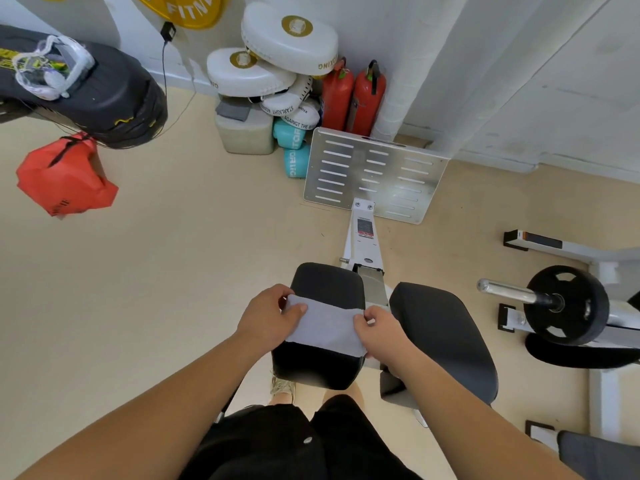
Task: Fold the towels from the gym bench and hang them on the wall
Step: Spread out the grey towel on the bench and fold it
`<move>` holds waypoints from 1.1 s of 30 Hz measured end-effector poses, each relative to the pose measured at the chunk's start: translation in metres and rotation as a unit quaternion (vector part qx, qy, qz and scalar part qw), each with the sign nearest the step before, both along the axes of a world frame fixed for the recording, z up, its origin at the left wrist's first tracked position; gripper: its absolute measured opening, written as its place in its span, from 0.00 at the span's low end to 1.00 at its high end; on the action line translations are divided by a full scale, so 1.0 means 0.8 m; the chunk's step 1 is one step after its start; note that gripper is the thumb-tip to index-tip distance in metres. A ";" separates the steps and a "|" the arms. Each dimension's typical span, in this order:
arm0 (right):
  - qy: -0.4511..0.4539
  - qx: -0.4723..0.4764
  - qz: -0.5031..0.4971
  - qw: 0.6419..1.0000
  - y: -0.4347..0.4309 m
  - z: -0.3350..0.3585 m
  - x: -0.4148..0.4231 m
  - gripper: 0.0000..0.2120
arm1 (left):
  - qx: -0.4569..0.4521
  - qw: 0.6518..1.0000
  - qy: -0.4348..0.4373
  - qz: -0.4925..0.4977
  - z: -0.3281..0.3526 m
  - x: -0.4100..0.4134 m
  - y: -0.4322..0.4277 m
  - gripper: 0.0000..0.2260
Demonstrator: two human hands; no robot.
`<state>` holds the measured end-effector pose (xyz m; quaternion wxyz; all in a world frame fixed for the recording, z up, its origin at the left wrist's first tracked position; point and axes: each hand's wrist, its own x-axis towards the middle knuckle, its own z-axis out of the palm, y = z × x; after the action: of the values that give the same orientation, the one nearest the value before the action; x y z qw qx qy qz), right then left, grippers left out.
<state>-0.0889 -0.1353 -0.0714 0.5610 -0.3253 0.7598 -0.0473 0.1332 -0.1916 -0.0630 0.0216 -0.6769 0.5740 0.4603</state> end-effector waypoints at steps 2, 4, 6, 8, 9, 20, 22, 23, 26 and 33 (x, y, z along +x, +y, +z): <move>0.010 0.011 -0.011 1.000 0.000 -0.006 0.003 0.07 | 0.036 0.998 -0.054 0.005 -0.003 -0.007 -0.004 0.23; -0.013 0.001 -0.036 0.999 0.006 -0.005 -0.001 0.06 | 0.075 0.993 -0.089 0.015 -0.003 -0.012 -0.005 0.27; -0.050 -0.014 -0.034 0.998 0.013 -0.001 -0.006 0.18 | 0.102 0.991 -0.084 0.034 -0.002 -0.015 -0.003 0.27; -0.025 -0.016 0.037 0.999 0.017 0.000 -0.006 0.17 | 0.127 0.988 -0.041 0.082 0.002 -0.017 0.000 0.26; -0.006 -0.013 0.075 0.997 0.019 0.002 -0.005 0.17 | 0.144 0.983 -0.003 0.115 0.006 -0.017 0.001 0.26; -0.020 -0.055 0.223 0.973 0.040 0.099 0.037 0.23 | 0.083 0.974 0.209 0.036 0.121 -0.001 0.020 0.13; -0.059 -0.107 0.149 0.981 0.054 0.124 0.046 0.35 | 0.043 0.976 0.211 -0.006 0.141 0.008 0.035 0.13; -0.058 -0.135 0.118 0.982 0.062 0.139 0.049 0.40 | 0.023 0.976 0.215 -0.020 0.152 0.013 0.044 0.14; -0.032 -0.214 0.079 0.973 0.090 0.176 0.060 0.29 | -0.029 0.969 0.245 -0.022 0.185 0.027 0.075 0.17; -0.128 -0.248 0.012 0.960 0.152 0.215 0.095 0.19 | -0.072 0.921 0.383 0.030 0.243 0.044 0.145 0.25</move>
<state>-0.0129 -0.0140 0.1008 0.5559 -0.4544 0.6419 -0.2693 0.1685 -0.0757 0.1311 -0.2623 -0.4657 0.5492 0.6424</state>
